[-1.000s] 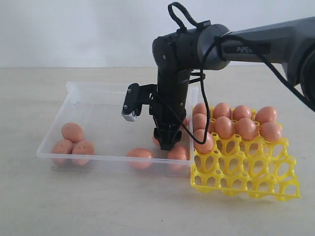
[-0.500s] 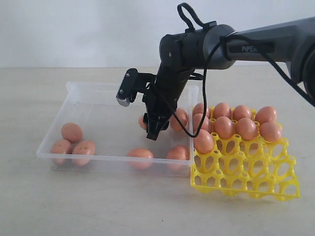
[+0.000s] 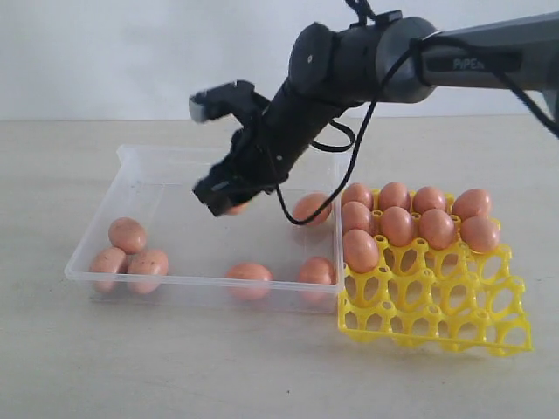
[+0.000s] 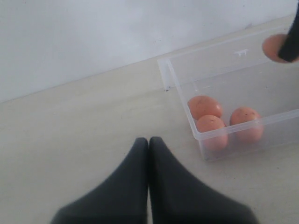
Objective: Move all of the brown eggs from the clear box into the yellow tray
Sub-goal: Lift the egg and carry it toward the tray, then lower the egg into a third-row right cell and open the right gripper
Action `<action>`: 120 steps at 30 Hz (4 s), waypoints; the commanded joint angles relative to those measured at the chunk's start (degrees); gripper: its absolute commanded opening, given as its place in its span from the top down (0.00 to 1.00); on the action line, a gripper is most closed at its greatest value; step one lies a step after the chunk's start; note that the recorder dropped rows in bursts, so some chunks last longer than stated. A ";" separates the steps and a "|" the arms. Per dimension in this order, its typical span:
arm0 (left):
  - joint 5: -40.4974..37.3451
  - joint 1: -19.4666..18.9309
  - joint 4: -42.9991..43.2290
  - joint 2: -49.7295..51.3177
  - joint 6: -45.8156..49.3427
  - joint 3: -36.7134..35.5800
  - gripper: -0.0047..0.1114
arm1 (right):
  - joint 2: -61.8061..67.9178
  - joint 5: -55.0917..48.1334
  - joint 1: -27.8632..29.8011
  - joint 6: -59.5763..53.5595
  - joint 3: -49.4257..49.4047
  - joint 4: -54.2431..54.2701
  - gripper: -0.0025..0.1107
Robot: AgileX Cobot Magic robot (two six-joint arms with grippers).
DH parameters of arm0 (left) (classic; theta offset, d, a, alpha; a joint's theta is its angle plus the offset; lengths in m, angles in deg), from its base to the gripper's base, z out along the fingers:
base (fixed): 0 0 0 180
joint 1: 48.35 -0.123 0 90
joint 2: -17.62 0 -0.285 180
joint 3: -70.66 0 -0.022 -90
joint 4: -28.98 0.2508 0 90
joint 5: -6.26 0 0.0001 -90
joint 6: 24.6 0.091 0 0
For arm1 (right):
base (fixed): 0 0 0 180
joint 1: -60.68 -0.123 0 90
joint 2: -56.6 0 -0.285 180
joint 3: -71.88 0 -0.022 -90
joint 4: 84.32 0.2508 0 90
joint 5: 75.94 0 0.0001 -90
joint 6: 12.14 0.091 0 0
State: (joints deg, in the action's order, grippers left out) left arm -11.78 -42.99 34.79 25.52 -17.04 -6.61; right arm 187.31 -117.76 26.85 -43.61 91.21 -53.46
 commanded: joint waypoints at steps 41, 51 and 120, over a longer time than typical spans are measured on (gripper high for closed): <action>0.43 -0.08 -0.45 -0.11 0.02 0.05 1.00 | -52.00 76.37 25.24 98.07 -53.26 -82.26 0.98; 0.43 -0.08 -0.45 -0.11 0.02 0.05 1.00 | -37.95 111.78 36.60 109.55 -65.81 -89.41 0.98; 0.43 -0.08 -0.45 -0.11 0.02 0.05 1.00 | -25.72 81.69 29.24 73.76 -64.93 -84.22 0.41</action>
State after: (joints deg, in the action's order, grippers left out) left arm -11.78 -42.99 34.79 25.52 -17.04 -6.61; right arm 162.36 -37.80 56.10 27.74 26.05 -139.51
